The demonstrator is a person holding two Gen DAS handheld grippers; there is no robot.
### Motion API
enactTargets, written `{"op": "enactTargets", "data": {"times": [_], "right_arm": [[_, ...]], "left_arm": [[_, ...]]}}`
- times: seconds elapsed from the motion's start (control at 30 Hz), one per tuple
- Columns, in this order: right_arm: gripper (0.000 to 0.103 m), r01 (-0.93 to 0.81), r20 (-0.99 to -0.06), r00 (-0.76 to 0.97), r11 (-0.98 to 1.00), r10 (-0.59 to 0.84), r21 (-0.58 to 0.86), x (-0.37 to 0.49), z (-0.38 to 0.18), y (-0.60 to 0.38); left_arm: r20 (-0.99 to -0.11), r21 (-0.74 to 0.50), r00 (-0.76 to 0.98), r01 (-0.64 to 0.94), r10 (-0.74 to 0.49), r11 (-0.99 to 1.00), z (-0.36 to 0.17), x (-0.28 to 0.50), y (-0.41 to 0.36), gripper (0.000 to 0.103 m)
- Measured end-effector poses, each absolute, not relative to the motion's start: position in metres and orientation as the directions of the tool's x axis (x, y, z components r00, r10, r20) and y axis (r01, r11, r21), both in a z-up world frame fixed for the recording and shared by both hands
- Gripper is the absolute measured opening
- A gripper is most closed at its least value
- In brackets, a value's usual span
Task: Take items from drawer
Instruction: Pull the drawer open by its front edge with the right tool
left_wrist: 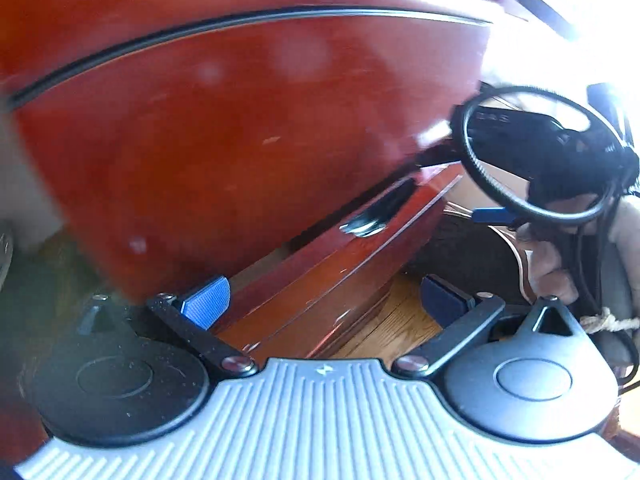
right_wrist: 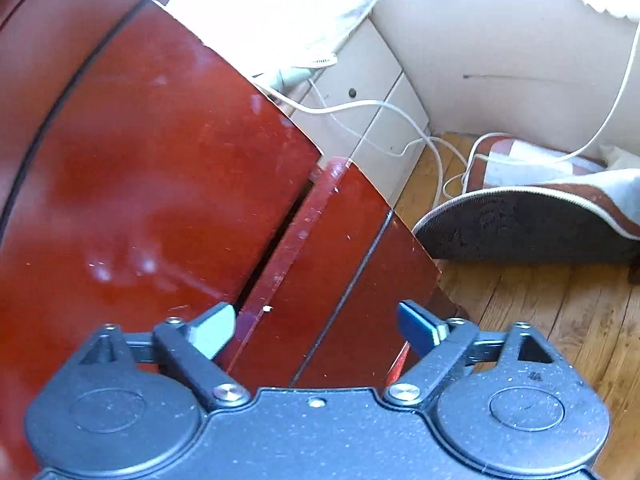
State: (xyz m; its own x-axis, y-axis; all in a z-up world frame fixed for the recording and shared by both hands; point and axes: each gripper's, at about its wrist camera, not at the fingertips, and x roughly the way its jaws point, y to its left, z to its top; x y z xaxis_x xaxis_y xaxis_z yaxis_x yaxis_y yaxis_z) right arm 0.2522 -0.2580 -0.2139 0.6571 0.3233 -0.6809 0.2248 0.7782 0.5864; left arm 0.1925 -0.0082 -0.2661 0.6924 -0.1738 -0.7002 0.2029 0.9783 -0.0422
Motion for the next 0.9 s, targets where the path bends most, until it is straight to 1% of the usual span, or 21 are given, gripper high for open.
{"op": "enactTargets", "data": {"times": [0.1,0.17,0.2,0.3,0.4,0.5,0.57,0.63,0.7,0.77,0.8,0.9], "right_arm": [[0.094,0.243,-0.685,0.641,0.755,0.346,0.608,0.253,-0.217,-0.265],[0.095,0.243,-0.704,0.628,0.776,0.331,0.582,0.256,-0.211,-0.262],[0.095,0.23,-0.714,0.625,0.799,0.316,0.555,0.256,-0.205,-0.26],[0.095,0.196,-0.74,0.619,0.859,0.265,0.472,0.252,-0.191,-0.254],[0.095,0.186,-0.747,0.609,0.868,0.266,0.461,0.248,-0.187,-0.256],[0.096,0.194,-0.753,0.596,0.86,0.28,0.473,0.247,-0.187,-0.265],[0.096,0.198,-0.757,0.587,0.856,0.287,0.478,0.248,-0.188,-0.272],[0.096,0.194,-0.77,0.579,0.872,0.268,0.449,0.254,-0.195,-0.274],[0.097,0.187,-0.784,0.57,0.89,0.247,0.416,0.258,-0.198,-0.266],[0.097,0.196,-0.806,0.541,0.896,0.241,0.399,0.262,-0.202,-0.246],[0.097,0.201,-0.817,0.527,0.899,0.236,0.39,0.262,-0.205,-0.239],[0.097,0.177,-0.842,0.494,0.924,0.216,0.34,0.263,-0.215,-0.23]], "left_arm": [[-0.698,0.049,0.704,0.225,-0.128,0.973,-0.258,0.184,-0.027,0.103],[-0.7,0.072,0.703,0.238,-0.121,0.969,-0.26,0.184,-0.027,0.103],[-0.699,0.06,0.702,0.247,-0.136,0.967,-0.26,0.184,-0.025,0.103],[-0.696,-0.036,0.676,0.306,-0.243,0.951,-0.255,0.181,-0.021,0.103],[-0.699,-0.056,0.659,0.336,-0.277,0.94,-0.255,0.181,-0.016,0.103],[-0.707,-0.038,0.657,0.335,-0.262,0.941,-0.255,0.19,-0.016,0.103],[-0.711,-0.052,0.652,0.324,-0.263,0.945,-0.254,0.193,-0.008,0.103],[-0.718,-0.062,0.648,0.304,-0.254,0.951,-0.256,0.196,-0.002,0.103],[-0.729,-0.051,0.649,0.265,-0.217,0.963,-0.265,0.2,-0.001,0.103],[-0.741,0.004,0.643,0.292,-0.193,0.957,-0.265,0.194,-0.007,0.103],[-0.743,0.005,0.637,0.315,-0.207,0.949,-0.265,0.192,-0.009,0.103],[-0.747,-0.119,0.588,0.344,-0.312,0.932,-0.26,0.189,0.001,0.103]]}}
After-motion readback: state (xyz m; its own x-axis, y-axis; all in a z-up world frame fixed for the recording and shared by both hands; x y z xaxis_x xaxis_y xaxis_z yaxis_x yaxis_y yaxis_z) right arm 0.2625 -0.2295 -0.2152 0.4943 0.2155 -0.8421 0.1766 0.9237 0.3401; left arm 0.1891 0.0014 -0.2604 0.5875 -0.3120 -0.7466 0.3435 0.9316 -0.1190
